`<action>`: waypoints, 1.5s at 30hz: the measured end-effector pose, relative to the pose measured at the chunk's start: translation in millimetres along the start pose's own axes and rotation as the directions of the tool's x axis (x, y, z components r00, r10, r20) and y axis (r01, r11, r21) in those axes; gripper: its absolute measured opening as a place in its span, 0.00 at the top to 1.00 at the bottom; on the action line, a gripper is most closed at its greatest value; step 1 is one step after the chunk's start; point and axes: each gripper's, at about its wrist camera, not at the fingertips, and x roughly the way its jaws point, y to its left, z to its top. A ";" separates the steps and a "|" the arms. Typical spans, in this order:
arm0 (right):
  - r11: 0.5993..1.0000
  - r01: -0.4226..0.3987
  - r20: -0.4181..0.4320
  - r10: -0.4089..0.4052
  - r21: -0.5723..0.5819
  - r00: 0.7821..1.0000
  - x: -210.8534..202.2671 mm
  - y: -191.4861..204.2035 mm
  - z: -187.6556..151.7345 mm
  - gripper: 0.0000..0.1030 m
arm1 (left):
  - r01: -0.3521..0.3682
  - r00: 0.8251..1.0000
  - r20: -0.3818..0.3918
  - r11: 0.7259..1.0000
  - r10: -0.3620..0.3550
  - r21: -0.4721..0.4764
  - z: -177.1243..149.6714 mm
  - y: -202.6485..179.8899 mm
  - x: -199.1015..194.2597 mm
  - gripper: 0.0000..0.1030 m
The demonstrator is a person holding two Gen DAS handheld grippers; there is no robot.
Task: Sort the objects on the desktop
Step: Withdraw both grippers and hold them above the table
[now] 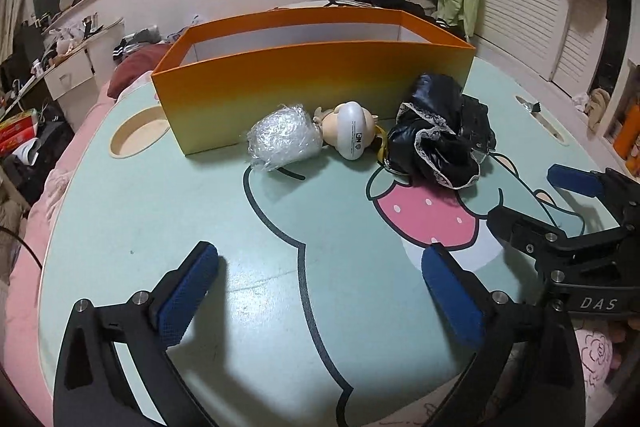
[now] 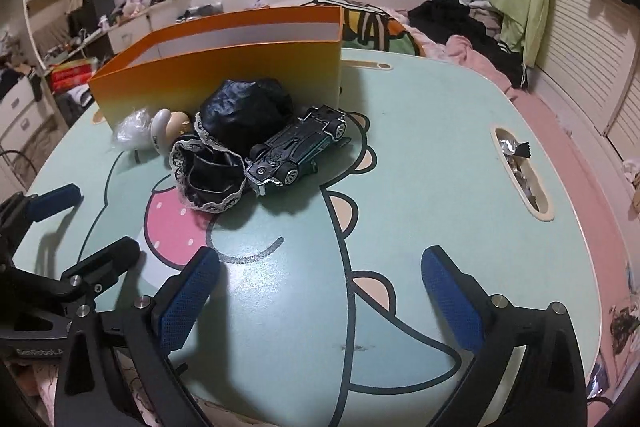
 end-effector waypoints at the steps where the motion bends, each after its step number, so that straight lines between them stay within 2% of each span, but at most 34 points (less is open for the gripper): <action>1: 1.000 -0.001 0.001 0.001 0.000 1.000 0.0 -0.6 0.5 0.02 | 0.000 1.000 0.001 1.000 0.000 0.001 -1.0 -2.1 -0.8 0.01; 6: 1.000 0.001 0.003 -0.001 -0.002 1.000 -3.7 0.6 2.1 0.02 | 0.002 1.000 0.003 1.000 -0.002 0.004 -8.9 -7.5 -5.1 0.01; 35: 1.000 -0.001 0.008 0.001 0.001 1.000 -3.7 3.4 2.7 0.02 | 0.001 1.000 0.003 1.000 -0.001 0.004 -8.4 -7.9 -5.1 0.01; 37: 0.998 -0.044 0.042 0.043 0.035 0.998 -7.4 -1.8 1.7 0.02 | 0.001 1.000 0.003 1.000 -0.001 0.004 -8.4 -8.1 -5.0 0.01; 39: 0.978 -0.176 0.109 0.164 0.109 0.980 -13.8 -18.2 -1.1 0.09 | 0.002 1.000 0.003 1.000 -0.002 0.004 -8.3 -8.1 -5.1 0.01; 40: 0.968 -0.209 0.132 0.191 0.141 0.973 -15.7 -25.6 -2.1 0.12 | 0.001 1.000 0.003 1.000 -0.001 0.004 -8.2 -8.0 -5.2 0.01; 42: 0.948 -0.246 0.167 0.214 0.202 0.962 -17.9 -39.1 -4.2 0.24 | 0.001 1.000 0.004 1.000 -0.001 0.004 -8.2 -7.6 -5.2 0.01; 45: 0.937 -0.261 0.174 0.224 0.232 0.959 -16.7 -42.8 -0.4 0.31 | 0.002 1.000 0.004 1.000 -0.002 0.004 -8.3 -7.6 -5.2 0.01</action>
